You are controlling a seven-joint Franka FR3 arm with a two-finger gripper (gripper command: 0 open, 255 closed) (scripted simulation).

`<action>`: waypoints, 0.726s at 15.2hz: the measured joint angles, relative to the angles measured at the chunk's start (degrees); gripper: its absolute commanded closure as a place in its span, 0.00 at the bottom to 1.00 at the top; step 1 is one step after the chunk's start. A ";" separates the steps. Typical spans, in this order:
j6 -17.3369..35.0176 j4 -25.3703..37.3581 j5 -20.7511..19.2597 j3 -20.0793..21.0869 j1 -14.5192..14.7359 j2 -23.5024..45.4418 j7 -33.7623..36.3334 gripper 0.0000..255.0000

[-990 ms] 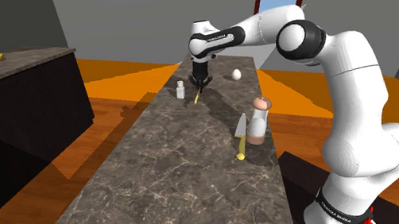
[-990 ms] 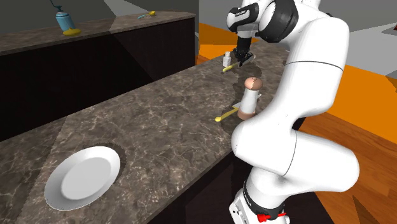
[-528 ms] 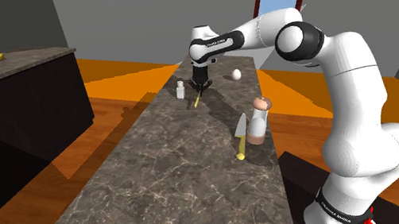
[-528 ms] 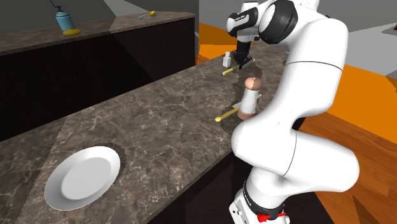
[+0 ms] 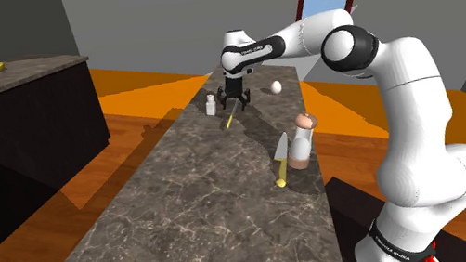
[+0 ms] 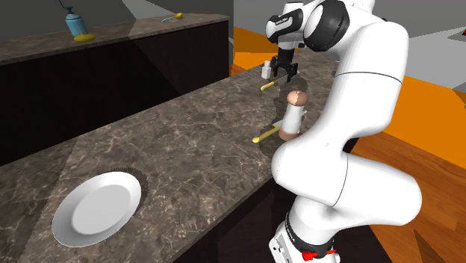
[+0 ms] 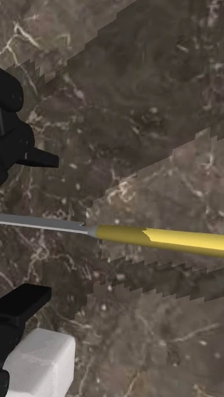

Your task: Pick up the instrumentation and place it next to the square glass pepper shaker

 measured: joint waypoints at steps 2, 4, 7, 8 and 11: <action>0.00 0.00 0.00 0.00 0.00 0.00 0.00 0.00; -1.93 1.33 0.37 0.27 0.16 -0.71 -0.21 0.00; -4.88 3.05 1.01 0.71 0.19 -2.10 -0.63 0.00; -5.47 3.74 1.04 0.72 0.31 -2.02 -0.74 0.00; -5.75 3.88 1.09 0.74 0.27 -2.13 -0.82 0.00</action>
